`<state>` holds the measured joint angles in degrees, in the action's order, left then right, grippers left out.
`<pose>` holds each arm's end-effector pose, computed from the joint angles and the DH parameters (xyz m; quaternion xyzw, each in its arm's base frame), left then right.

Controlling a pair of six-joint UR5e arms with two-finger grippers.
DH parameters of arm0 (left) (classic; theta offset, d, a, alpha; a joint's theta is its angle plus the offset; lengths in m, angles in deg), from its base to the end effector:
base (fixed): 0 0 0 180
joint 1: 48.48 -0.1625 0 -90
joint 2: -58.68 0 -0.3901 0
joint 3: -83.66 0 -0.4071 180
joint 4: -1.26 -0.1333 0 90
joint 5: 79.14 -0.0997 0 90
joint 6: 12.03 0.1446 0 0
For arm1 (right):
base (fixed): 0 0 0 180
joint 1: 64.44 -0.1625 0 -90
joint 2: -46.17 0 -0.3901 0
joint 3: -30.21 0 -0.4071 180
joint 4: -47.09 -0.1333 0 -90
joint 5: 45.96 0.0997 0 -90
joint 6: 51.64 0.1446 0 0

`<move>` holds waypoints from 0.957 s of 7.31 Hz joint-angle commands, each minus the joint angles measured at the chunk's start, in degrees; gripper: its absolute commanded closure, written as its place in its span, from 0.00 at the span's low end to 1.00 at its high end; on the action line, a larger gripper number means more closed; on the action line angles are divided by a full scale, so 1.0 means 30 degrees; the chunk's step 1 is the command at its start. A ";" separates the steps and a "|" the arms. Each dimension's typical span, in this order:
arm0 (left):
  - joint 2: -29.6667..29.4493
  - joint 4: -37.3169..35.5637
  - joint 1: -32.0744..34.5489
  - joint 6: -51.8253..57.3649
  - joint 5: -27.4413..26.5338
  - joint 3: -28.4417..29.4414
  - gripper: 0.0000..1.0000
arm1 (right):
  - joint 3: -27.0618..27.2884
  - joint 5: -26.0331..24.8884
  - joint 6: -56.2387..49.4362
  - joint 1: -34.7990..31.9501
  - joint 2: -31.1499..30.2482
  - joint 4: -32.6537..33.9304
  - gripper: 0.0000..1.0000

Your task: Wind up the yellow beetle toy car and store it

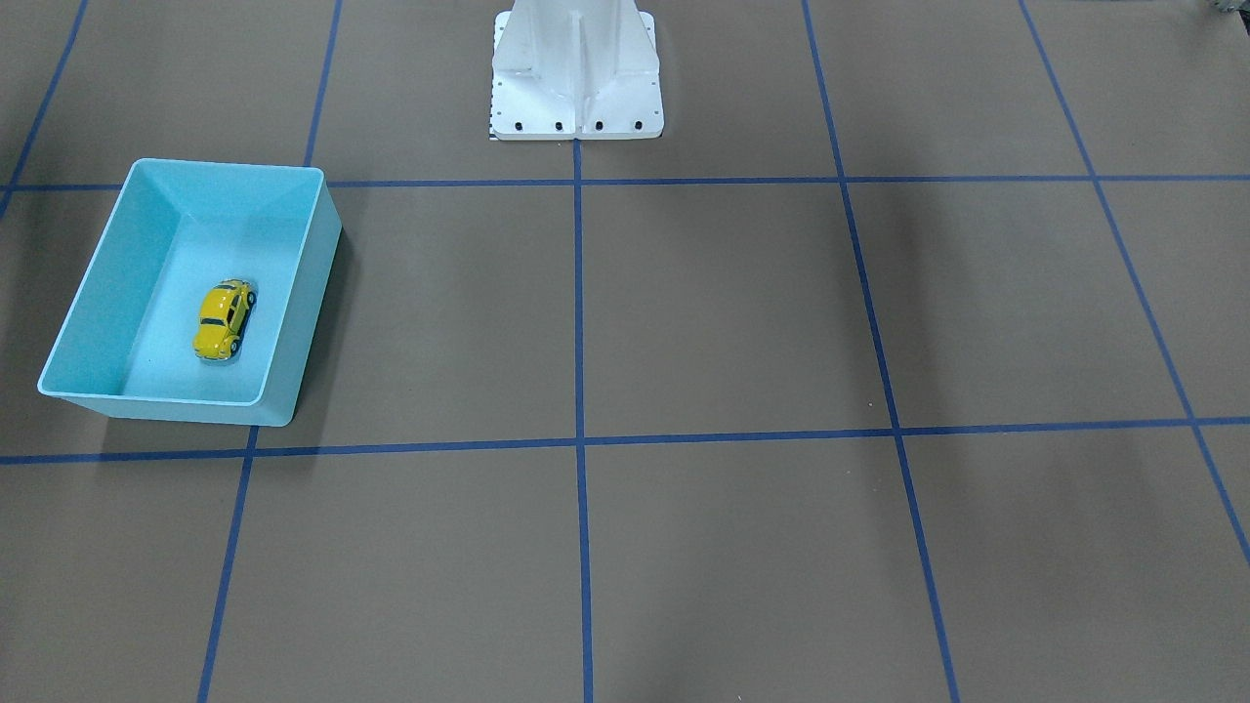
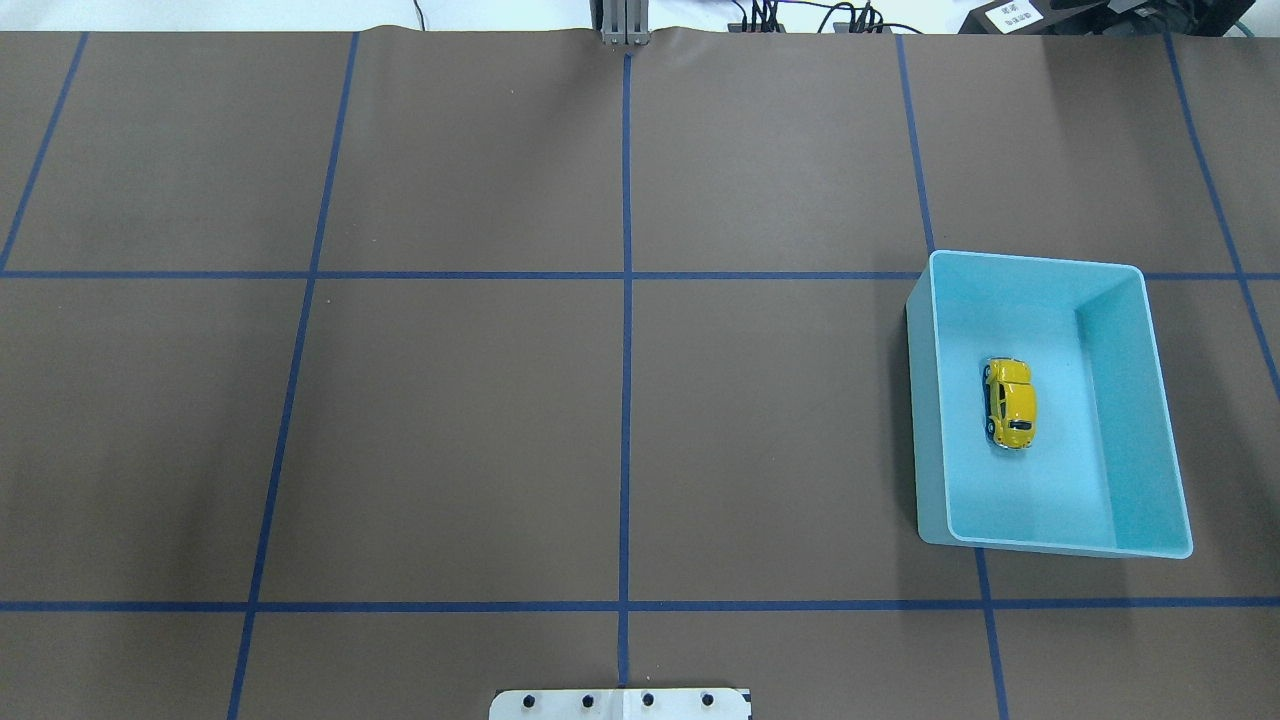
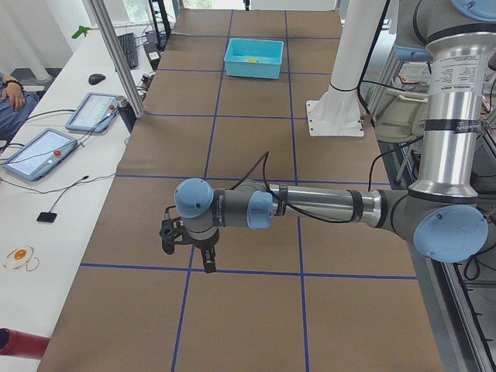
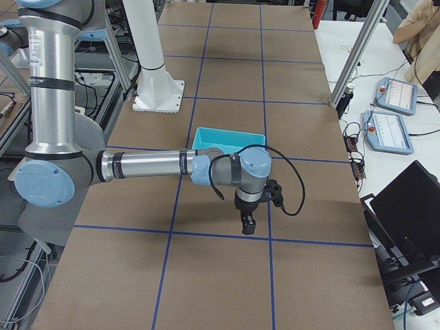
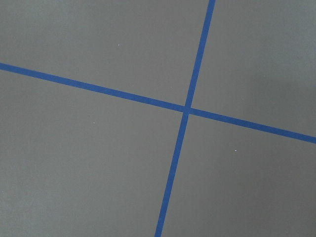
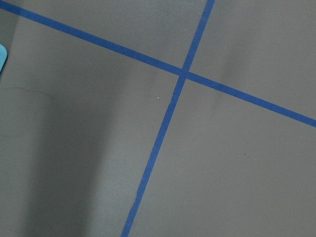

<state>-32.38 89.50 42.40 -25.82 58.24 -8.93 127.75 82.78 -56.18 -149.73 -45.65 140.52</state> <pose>-0.0348 -0.5159 0.6212 -0.0302 0.4009 -0.1103 0.9090 0.0019 -0.4986 0.6205 0.0184 -0.3316 -0.0827 0.9396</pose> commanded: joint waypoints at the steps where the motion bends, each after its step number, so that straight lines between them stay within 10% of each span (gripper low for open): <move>1: 0.0002 0.0000 -0.0001 0.0000 -0.0001 0.0013 0.00 | -0.0865 0.0152 0.1952 0.0042 0.0692 -0.0029 0.01; 7: 0.0089 -0.0029 0.0029 0.0000 -0.0030 -0.0074 0.00 | -0.1635 0.0738 0.1806 0.0013 0.1514 -0.0029 0.01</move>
<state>-32.22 89.43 42.45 -25.82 58.15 -9.07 122.65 85.10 -50.53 -149.68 -40.93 140.45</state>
